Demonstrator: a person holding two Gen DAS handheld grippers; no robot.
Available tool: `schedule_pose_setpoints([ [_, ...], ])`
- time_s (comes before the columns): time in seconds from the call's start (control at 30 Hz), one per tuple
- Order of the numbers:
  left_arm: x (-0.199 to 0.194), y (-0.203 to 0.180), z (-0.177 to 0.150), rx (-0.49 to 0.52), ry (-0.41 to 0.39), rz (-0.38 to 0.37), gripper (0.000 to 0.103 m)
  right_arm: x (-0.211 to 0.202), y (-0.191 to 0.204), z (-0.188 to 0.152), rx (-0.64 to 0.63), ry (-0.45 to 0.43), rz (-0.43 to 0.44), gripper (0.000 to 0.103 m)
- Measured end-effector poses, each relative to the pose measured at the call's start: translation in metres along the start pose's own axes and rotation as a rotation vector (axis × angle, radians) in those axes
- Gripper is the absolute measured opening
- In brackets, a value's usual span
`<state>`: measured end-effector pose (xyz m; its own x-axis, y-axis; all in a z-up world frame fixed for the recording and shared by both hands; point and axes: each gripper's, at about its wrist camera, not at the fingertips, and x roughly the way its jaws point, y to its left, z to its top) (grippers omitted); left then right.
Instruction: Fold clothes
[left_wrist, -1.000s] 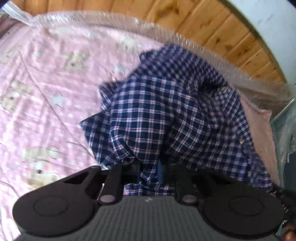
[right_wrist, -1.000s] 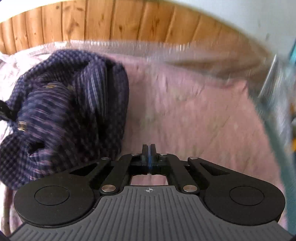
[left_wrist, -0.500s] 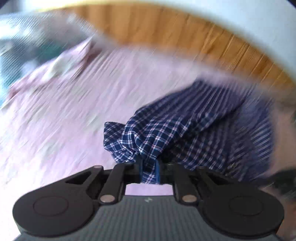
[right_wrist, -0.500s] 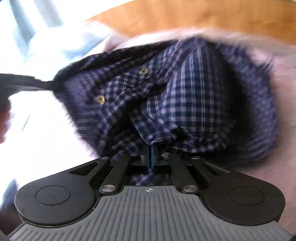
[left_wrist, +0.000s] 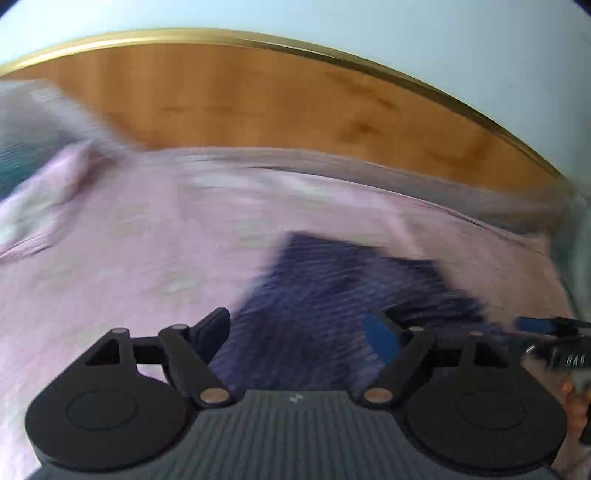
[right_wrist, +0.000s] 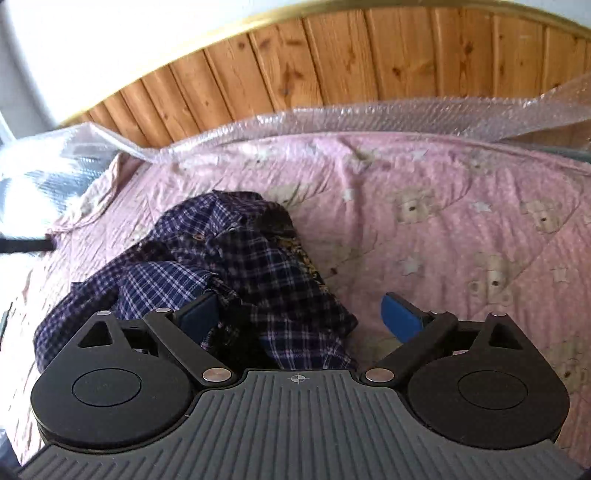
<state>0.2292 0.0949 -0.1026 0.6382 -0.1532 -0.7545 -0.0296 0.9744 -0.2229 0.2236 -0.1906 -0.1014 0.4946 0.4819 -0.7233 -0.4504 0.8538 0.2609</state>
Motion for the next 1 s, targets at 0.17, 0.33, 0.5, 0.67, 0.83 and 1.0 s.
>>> schedule_pose_setpoints([
  [0.17, 0.073, -0.075, -0.015, 0.292, 0.083, -0.044, 0.047, -0.011, 0.024, -0.007, -0.022, 0.114, 0.236, 0.056],
  [0.33, 0.053, -0.057, -0.051, 0.242, 0.070, 0.020, 0.005, -0.025, 0.029, -0.058, -0.010, 0.195, 0.207, 0.053],
  [0.5, -0.032, 0.021, -0.114, -0.118, 0.127, 0.195, 0.006, -0.071, -0.018, -0.063, 0.234, 0.012, 0.138, 0.073],
  [0.67, -0.079, 0.033, -0.158, -0.192, 0.162, 0.295, 0.036, -0.034, -0.008, -0.055, 0.223, 0.031, 0.148, 0.084],
  [0.83, -0.125, 0.003, -0.143, -0.206, -0.034, 0.377, 0.083, -0.005, 0.079, -0.057, 0.005, 0.077, 0.287, 0.083],
  [1.0, -0.114, -0.029, -0.111, -0.182, -0.114, 0.361, 0.092, 0.024, 0.167, -0.059, -0.215, 0.123, 0.425, 0.069],
])
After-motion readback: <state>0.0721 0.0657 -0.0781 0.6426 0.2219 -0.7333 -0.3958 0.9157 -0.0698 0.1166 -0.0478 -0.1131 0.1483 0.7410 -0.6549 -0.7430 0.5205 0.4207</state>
